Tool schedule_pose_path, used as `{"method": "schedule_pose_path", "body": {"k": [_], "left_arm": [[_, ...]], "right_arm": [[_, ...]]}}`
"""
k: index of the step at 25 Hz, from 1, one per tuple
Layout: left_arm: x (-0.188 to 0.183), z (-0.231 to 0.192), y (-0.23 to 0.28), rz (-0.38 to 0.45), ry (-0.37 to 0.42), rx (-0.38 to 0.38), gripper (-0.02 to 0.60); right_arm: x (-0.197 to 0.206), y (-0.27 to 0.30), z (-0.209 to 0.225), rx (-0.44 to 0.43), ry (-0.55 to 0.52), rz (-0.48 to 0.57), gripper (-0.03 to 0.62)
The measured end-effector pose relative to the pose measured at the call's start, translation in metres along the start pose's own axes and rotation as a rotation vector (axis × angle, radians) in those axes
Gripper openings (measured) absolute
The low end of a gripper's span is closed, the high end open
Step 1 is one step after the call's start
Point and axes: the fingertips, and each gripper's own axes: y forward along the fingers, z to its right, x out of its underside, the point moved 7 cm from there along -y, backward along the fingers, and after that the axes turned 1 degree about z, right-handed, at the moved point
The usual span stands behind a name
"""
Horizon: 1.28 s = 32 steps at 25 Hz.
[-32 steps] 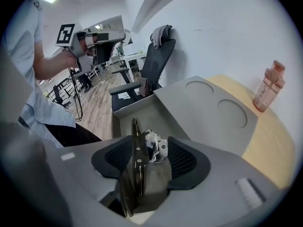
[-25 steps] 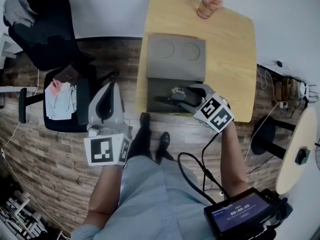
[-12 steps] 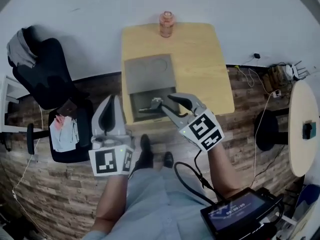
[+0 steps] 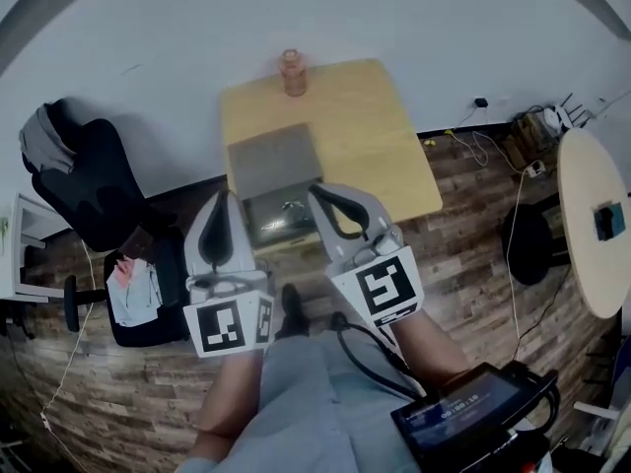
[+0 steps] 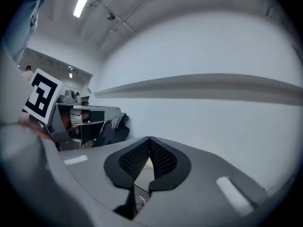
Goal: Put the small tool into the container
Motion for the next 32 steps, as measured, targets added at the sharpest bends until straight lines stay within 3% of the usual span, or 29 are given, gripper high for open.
{"method": "schedule_pose_path", "body": {"k": [3,9,32], "left_arm": [[0.005,0.003,-0.006,-0.011,0.024,0.004,0.005],[0.008,0.002,-0.013,-0.029,0.044,-0.010,0.005],[0.009,0.000,-0.009,-0.048,0.061,-0.027,0.005]], "right_arm": [[-0.003,-0.003,-0.002,0.063,-0.004,0.041,0.002],[-0.007,-0.009,-0.003,0.102,0.025,0.085,0.002],[-0.007,0.002,0.003,0.090,0.040,0.117,0.000]]}}
